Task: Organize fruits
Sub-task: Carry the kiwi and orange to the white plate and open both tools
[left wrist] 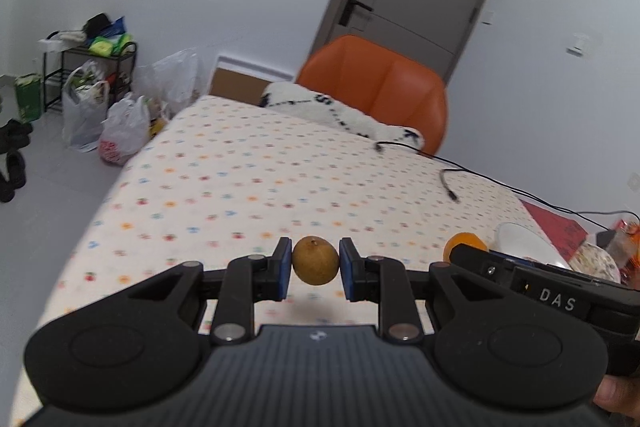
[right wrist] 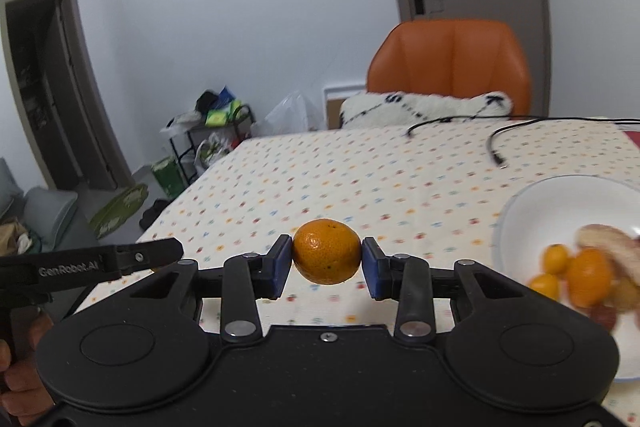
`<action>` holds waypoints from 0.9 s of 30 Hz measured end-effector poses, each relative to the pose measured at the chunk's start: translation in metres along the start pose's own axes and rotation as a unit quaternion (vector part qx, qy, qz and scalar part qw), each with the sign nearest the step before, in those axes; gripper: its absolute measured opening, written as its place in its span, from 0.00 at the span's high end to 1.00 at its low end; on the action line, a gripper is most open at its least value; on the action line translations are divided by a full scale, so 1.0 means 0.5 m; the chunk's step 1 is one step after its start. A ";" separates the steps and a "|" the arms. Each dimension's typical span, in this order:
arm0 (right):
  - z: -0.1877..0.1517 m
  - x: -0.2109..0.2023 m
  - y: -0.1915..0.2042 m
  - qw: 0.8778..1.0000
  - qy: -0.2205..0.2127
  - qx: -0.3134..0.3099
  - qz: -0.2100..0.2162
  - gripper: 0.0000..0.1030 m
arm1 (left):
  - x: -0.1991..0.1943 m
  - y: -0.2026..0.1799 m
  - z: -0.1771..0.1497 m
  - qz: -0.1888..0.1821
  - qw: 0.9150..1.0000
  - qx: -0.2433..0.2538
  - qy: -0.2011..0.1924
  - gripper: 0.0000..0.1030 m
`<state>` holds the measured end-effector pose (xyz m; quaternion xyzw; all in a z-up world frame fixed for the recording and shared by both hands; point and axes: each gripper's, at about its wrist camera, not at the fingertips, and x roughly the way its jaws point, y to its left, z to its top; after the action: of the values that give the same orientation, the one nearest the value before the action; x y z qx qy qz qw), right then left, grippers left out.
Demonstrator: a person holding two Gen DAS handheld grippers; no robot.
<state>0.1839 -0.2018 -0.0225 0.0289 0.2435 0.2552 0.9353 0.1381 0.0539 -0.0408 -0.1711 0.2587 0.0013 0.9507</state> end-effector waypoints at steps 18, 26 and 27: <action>-0.017 -0.126 -0.165 0.996 -0.055 0.057 -0.050 0.65 | 0.017 -0.182 -0.020 -0.044 0.997 0.060 0.004 0.77; -0.035 -0.155 -0.231 0.992 -0.056 0.082 -0.079 0.65 | 0.036 -0.235 -0.026 -0.058 0.996 0.070 0.009 0.77; -0.036 -0.158 -0.239 0.991 -0.057 0.084 -0.082 0.65 | 0.038 -0.242 -0.027 -0.060 0.996 0.072 0.010 0.77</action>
<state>0.1715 -0.3456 -0.0249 0.1021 0.2124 0.1543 0.9595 0.1590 -0.0663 -0.0219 -0.1174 0.2567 -0.0758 0.9563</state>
